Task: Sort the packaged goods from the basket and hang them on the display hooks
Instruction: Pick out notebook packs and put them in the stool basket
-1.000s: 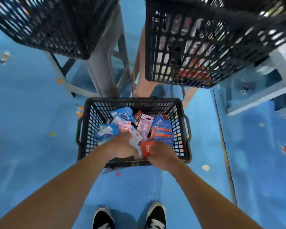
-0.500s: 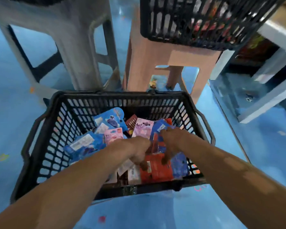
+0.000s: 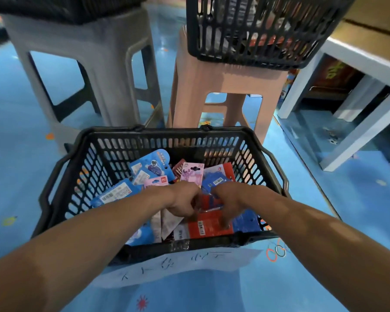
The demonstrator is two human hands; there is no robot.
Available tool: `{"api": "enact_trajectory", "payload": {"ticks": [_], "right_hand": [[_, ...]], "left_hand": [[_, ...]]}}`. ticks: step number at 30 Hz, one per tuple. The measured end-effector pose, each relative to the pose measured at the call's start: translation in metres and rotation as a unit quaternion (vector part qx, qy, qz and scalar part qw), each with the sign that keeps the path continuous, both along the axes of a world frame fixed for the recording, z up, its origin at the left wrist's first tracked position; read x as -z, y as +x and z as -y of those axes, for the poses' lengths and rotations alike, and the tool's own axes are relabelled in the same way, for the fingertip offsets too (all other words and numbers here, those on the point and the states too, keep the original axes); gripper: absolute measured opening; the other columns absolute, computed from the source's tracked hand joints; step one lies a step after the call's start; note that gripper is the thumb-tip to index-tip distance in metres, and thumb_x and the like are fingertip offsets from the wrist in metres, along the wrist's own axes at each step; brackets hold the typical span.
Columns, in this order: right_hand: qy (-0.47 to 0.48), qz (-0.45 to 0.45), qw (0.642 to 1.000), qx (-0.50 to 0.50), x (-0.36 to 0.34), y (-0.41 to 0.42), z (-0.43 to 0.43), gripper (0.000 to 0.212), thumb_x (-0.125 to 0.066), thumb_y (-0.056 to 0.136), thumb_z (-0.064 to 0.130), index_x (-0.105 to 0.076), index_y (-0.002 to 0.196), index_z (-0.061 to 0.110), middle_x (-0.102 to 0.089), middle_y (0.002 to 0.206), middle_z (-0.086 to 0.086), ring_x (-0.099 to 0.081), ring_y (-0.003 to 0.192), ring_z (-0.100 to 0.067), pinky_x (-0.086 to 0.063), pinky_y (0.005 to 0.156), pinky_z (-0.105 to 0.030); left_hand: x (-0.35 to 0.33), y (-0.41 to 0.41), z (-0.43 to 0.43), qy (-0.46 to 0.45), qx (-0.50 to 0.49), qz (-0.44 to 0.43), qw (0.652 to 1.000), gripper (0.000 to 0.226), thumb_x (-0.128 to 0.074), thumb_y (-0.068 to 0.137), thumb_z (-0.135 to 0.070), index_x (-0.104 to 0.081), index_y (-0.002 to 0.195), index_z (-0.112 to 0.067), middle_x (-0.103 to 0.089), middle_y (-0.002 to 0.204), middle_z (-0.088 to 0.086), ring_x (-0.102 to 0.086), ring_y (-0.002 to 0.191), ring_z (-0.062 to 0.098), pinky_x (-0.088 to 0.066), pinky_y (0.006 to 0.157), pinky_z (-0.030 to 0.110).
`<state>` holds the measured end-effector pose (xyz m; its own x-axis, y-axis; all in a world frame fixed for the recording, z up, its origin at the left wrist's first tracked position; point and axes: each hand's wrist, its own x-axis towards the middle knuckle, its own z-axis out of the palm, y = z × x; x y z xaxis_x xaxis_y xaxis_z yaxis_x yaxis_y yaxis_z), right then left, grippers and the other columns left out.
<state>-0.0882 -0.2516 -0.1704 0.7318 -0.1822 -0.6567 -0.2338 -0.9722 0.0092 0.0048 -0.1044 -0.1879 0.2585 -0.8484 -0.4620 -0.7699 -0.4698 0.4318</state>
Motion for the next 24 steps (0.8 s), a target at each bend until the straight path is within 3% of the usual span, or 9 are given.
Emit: {"api": "enact_trajectory", "payload": {"ticks": [5,9,11,14,16,18,20,22,24], "right_hand": [[0.052,0.093,0.994,0.002,-0.032,0.002,0.005,0.040,-0.088,0.071,0.038,-0.060,0.098,0.029,-0.064,0.097,0.008,-0.062,0.093,-0.016,-0.053,0.085,-0.032],[0.050,0.230,0.972,0.010,-0.051,0.011,0.006,0.024,-0.079,0.078,0.023,-0.063,0.096,0.022,-0.064,0.084,0.008,-0.064,0.083,-0.018,-0.050,0.070,-0.026],[0.027,0.323,0.946,-0.020,-0.054,0.014,0.003,0.030,-0.079,0.078,0.031,-0.056,0.094,0.023,-0.058,0.081,0.009,-0.061,0.081,-0.020,-0.046,0.066,-0.030],[0.046,0.416,0.905,-0.080,-0.052,0.019,-0.007,0.042,-0.080,0.078,0.050,-0.050,0.096,0.027,-0.058,0.089,0.010,-0.057,0.084,-0.016,-0.046,0.070,-0.034],[0.042,0.469,0.871,-0.142,-0.050,0.023,-0.017,0.042,-0.080,0.078,0.048,-0.050,0.099,0.027,-0.056,0.093,0.010,-0.053,0.089,-0.018,-0.044,0.070,-0.038],[0.025,0.521,0.831,-0.192,-0.048,0.024,-0.024,0.044,-0.081,0.076,0.038,-0.046,0.102,0.029,-0.052,0.095,0.012,-0.047,0.093,-0.017,-0.038,0.067,-0.037],[0.022,0.549,0.810,-0.207,-0.044,0.023,-0.026,0.050,-0.080,0.074,0.030,-0.046,0.110,0.030,-0.054,0.104,0.010,-0.045,0.098,-0.017,-0.038,0.069,-0.038],[0.028,0.546,0.808,-0.219,-0.038,0.022,-0.029,0.050,-0.078,0.076,0.024,-0.052,0.118,0.025,-0.056,0.115,0.005,-0.047,0.107,-0.021,-0.044,0.076,-0.044],[0.013,0.523,0.821,-0.229,-0.030,0.021,-0.033,0.054,-0.078,0.078,0.023,-0.053,0.126,0.023,-0.055,0.126,0.002,-0.047,0.119,-0.023,-0.046,0.088,-0.052]], "left_hand": [[-0.025,0.016,-0.019,-0.041,-0.193,-0.207,0.958,0.007,-0.068,0.092,-0.019,-0.074,0.094,-0.015,-0.071,0.090,-0.003,-0.062,0.083,0.013,-0.048,0.071,0.027],[-0.040,0.034,-0.027,-0.138,-0.437,-0.341,0.821,0.030,-0.048,0.099,-0.034,-0.060,0.077,-0.017,-0.064,0.075,0.002,-0.056,0.069,0.016,-0.038,0.069,0.032],[-0.044,0.043,-0.033,-0.149,-0.495,-0.329,0.790,0.044,-0.043,0.103,-0.049,-0.061,0.084,-0.014,-0.063,0.084,0.005,-0.058,0.075,0.020,-0.040,0.072,0.034],[-0.044,0.049,-0.041,-0.107,-0.499,-0.382,0.770,0.073,-0.042,0.094,-0.076,-0.066,0.115,-0.011,-0.067,0.113,0.011,-0.066,0.100,0.031,-0.052,0.080,0.041],[-0.043,0.050,-0.045,-0.090,-0.480,-0.454,0.746,0.085,-0.047,0.086,-0.084,-0.067,0.126,-0.012,-0.070,0.125,0.017,-0.069,0.111,0.042,-0.057,0.083,0.048],[-0.047,0.048,-0.047,-0.084,-0.463,-0.497,0.729,0.083,-0.055,0.083,-0.081,-0.070,0.125,-0.011,-0.072,0.123,0.019,-0.072,0.105,0.044,-0.061,0.079,0.049],[-0.048,0.049,-0.051,-0.093,-0.458,-0.505,0.726,0.070,-0.066,0.083,-0.071,-0.072,0.118,-0.011,-0.076,0.113,0.014,-0.076,0.092,0.032,-0.063,0.072,0.040],[-0.048,0.051,-0.057,-0.108,-0.441,-0.497,0.740,0.058,-0.073,0.078,-0.058,-0.073,0.110,-0.010,-0.077,0.101,0.010,-0.074,0.080,0.021,-0.060,0.070,0.031],[-0.047,0.053,-0.061,-0.132,-0.428,-0.493,0.746,0.051,-0.075,0.074,-0.044,-0.071,0.108,-0.007,-0.077,0.094,0.011,-0.073,0.077,0.021,-0.060,0.071,0.032]]}}
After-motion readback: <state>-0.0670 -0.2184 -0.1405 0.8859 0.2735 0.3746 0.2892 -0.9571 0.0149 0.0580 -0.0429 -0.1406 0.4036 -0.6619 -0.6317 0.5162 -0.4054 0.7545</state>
